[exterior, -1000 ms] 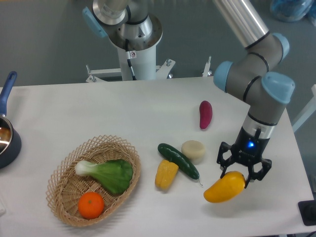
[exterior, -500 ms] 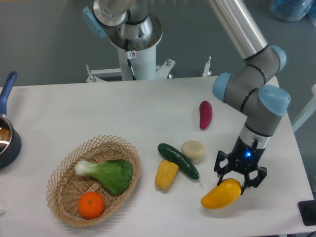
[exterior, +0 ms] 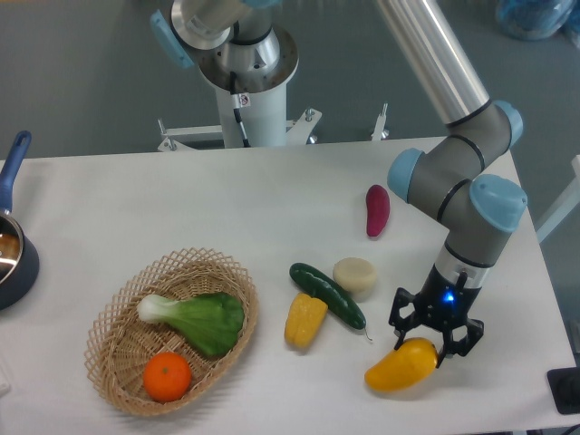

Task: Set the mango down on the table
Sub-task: 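Lower the yellow mango toward the table beside the cucumber, then open the gripper to release the mango on the table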

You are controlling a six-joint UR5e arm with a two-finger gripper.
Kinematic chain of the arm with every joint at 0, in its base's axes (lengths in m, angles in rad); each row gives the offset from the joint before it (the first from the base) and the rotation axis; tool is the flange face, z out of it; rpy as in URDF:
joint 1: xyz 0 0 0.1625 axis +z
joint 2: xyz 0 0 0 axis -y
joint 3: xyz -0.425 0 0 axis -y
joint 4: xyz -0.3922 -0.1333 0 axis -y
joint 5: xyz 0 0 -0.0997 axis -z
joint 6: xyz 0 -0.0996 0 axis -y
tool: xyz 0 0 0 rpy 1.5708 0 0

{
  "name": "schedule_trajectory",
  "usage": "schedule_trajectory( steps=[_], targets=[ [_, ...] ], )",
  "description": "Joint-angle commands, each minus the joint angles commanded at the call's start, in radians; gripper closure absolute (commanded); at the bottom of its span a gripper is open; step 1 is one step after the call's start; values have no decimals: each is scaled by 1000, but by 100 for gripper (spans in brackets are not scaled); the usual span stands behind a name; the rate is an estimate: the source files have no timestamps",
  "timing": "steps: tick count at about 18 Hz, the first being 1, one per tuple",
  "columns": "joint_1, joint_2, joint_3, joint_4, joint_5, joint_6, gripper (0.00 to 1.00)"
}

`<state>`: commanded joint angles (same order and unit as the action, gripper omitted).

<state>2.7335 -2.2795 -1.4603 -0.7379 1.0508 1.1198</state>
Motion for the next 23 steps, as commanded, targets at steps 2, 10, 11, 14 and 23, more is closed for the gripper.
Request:
schedule_trajectory(
  steps=[2, 10, 11, 14, 23],
  targets=[
    [-2, 0, 0, 0, 0, 2, 46],
    [2, 0, 1, 2, 0, 29, 13],
    [2, 0, 1, 2, 0, 29, 13],
    [2, 0, 8, 0, 2, 32, 7],
    [-32, 159, 126, 0, 14, -36, 0]
  ],
)
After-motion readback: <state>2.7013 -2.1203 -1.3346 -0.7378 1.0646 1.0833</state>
